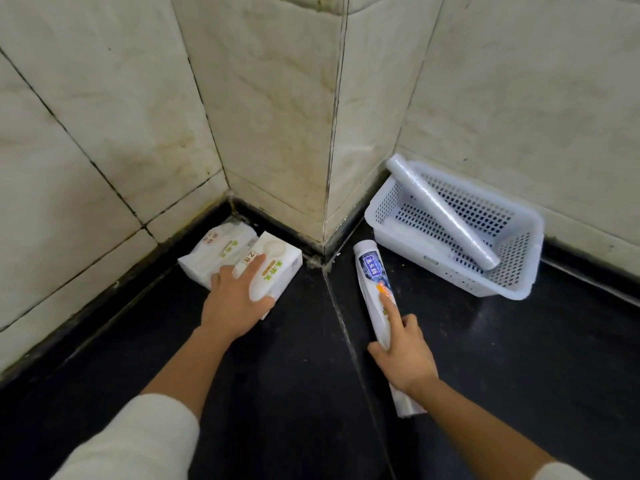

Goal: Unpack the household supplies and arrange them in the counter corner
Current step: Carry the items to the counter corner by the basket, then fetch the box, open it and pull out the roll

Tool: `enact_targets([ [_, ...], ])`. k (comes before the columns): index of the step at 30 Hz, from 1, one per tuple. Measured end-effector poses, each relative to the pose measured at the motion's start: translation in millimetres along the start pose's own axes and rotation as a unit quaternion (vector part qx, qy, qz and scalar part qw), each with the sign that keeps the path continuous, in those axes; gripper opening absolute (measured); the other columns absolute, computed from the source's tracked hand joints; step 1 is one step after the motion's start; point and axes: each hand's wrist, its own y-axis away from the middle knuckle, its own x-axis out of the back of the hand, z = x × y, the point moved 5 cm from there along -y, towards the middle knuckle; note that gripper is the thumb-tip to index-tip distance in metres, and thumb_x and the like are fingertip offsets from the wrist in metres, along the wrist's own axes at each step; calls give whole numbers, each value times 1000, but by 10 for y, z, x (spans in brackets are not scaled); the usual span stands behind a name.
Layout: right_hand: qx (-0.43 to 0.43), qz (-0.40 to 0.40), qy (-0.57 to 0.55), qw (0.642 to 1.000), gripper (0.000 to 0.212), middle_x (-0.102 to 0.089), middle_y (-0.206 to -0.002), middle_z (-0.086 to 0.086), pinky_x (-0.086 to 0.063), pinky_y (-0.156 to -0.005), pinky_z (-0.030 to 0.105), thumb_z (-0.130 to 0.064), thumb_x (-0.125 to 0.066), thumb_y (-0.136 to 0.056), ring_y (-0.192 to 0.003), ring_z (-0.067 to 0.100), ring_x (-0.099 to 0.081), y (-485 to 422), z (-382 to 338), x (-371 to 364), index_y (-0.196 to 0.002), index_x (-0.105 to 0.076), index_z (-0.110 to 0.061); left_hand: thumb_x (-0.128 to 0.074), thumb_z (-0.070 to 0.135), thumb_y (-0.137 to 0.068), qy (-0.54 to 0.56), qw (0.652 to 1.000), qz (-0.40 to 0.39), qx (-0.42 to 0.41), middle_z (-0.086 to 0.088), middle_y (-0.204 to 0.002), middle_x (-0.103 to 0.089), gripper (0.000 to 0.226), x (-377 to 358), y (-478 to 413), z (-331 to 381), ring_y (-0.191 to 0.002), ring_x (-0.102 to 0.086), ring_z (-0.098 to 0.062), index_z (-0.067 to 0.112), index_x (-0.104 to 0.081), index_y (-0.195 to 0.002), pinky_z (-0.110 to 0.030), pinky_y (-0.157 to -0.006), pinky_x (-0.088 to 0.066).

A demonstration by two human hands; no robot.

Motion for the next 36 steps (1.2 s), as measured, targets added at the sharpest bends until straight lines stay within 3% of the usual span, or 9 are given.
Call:
enact_targets([
  [4,-3,-14,26,1000,89,-34,-119,2,-53,-86,44,-41,-58,-84,-108,25,-48,24,-44,37,-147,5,-49,-57,54,-80,-50,998,27,-3,-17,-145,-23,83,-1,97,76,-129,-23,-36,42,-11,-148,-53,-100,-36],
  [8,5,-5,39,999,90,-36,-125,4,-45,-97,47,-52,-56,-84,-112,30,-49,128,-46,195,-145,10,-55,-59,48,-82,-53,995,84,-8,-19,-151,-16,74,15,367,481,-135,-17,-39,31,-25,-145,-55,-107,-26],
  [13,-5,53,-1,999,85,-39,-129,3,-44,-97,47,-49,-54,-86,-117,28,-49,567,329,508,-149,3,-46,-58,40,-83,5,995,41,-86,-15,-151,-23,62,-496,1003,1507,-137,-18,-33,26,-38,-140,-47,-108,-29],
  [20,-126,107,-6,986,81,-31,-147,9,-42,-103,45,-43,-54,-90,-132,29,-37,1620,1689,1245,-153,-4,-30,-54,38,-88,-14,970,-56,-235,-11,-150,-26,56,-1337,2100,3004,-139,-19,-27,22,-38,-139,-41,-110,-29],
  [24,-189,148,10,971,76,-32,-147,8,-40,-104,43,-43,-52,-91,-130,29,-37,2394,2626,1673,-152,-11,-24,-51,37,-91,-14,945,-99,-312,-11,-149,-29,57,-1746,2815,3897,-138,-22,-26,19,-35,-142,-41,-108,-34],
  [36,-339,165,8,926,74,-31,-147,9,-34,-106,46,-45,-52,-90,-132,32,-32,4835,5443,2502,-150,-18,-20,-46,36,-92,-48,890,-224,-395,-10,-148,-30,54,-3294,5397,5991,-136,-25,-28,19,-34,-142,-44,-106,-35],
])
